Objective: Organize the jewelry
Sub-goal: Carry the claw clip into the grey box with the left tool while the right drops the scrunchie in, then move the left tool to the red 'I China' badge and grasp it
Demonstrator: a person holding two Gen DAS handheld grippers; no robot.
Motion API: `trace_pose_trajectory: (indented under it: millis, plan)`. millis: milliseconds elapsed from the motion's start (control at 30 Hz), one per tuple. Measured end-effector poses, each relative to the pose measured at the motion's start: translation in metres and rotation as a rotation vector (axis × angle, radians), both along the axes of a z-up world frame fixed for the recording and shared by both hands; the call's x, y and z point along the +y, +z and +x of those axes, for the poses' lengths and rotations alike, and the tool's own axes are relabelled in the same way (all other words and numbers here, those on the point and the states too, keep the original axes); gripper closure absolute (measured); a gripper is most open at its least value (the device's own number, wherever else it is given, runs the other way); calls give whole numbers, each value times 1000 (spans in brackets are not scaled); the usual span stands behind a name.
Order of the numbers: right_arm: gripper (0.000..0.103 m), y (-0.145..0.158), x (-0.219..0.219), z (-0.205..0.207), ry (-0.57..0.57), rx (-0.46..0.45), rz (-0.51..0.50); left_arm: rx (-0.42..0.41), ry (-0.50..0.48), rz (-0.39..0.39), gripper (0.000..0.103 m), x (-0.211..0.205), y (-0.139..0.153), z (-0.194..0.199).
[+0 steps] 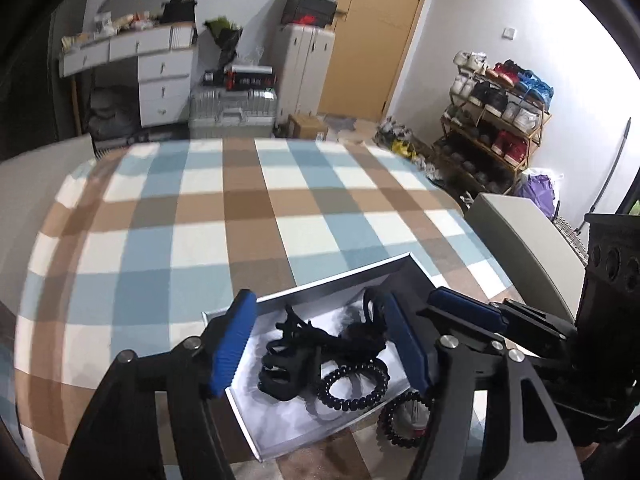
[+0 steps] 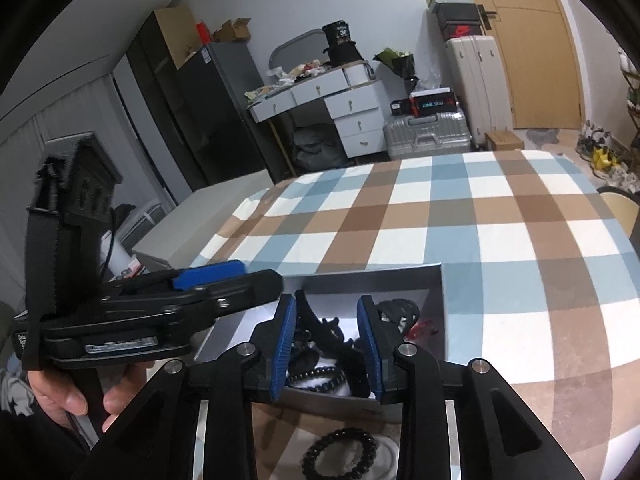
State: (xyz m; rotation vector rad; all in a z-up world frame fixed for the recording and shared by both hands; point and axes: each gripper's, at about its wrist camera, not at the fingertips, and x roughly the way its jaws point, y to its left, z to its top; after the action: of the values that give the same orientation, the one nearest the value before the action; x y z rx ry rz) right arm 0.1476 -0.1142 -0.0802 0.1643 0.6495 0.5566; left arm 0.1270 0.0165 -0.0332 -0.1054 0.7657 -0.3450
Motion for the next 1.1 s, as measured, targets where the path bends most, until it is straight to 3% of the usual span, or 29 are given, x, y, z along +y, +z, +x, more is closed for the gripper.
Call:
trace_pose_trajectory:
  millis: [200, 300, 433, 633, 833, 933, 1100]
  plan:
    - [63, 13, -12, -18, -40, -32, 15, -27, 8, 32, 40, 0, 11, -13]
    - [50, 19, -18, -28, -60, -55, 15, -45, 16, 59, 40, -1, 16, -20]
    - [38, 28, -24, -48, -75, -92, 29, -69, 40, 57, 24, 2, 23, -29]
    - [27, 41, -32, -76, -98, -140, 49, -110, 79, 82, 19, 1, 33, -47]
    - [23, 49, -38, -97, -120, -156, 43, -141, 107, 112, 16, 0, 37, -64]
    - [21, 49, -42, -106, -134, -160, 37, -130, 87, 102, 8, -2, 35, -73]
    - [18, 40, -49, -124, -179, -152, 14, -66, -27, 70, 2, -12, 24, -88]
